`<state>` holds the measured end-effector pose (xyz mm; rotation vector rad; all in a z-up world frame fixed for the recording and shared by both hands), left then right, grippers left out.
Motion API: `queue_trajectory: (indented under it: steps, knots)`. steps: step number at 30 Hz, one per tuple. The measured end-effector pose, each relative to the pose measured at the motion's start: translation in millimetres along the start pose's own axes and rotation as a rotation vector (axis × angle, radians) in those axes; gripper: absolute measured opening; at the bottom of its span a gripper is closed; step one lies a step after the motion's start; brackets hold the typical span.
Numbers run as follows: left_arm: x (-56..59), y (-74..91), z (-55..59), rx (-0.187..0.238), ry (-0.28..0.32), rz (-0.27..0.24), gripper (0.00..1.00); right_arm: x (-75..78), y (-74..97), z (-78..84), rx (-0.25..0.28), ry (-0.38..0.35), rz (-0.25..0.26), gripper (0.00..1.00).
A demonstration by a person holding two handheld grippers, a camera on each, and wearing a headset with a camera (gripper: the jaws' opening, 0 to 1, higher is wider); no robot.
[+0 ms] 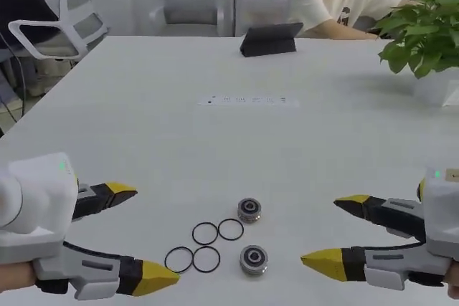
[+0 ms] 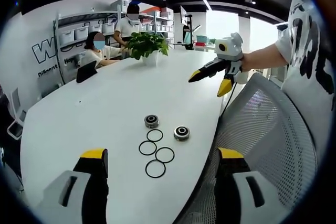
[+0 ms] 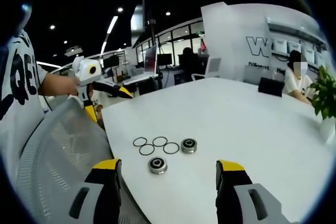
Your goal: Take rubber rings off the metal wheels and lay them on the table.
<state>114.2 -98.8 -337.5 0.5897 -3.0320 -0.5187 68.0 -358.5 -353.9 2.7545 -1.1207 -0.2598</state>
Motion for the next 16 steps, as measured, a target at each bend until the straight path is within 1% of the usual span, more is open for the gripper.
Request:
queue_trajectory:
  steps: [8, 12, 16]
  knots:
    - [-0.5, -3.2, 1.5, 0.002, 0.006, 0.001, 0.82, 0.3, 12.7, 7.2, 0.005, -0.012, 0.023, 0.73]
    - [-1.2, -3.5, 1.9, 0.004, 0.009, -0.002, 0.82, -0.3, 15.9, 11.6, -0.006, -0.001, 0.024, 0.74]
    - [-2.0, -2.2, 2.8, 0.004, 0.008, -0.005, 0.82, -0.6, 17.4, 11.7, -0.007, 0.002, 0.026, 0.75]
Point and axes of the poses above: the centre of the closed fingertips' face, and the gripper's own axes: y roughly backward along the fingers, x roughly to its right, z roughly out of its underside, the point moved 5 cm from there along y, roughly backward along the fingers, and after that the axes turned 13 degrees about x, right-handed, at the moved point
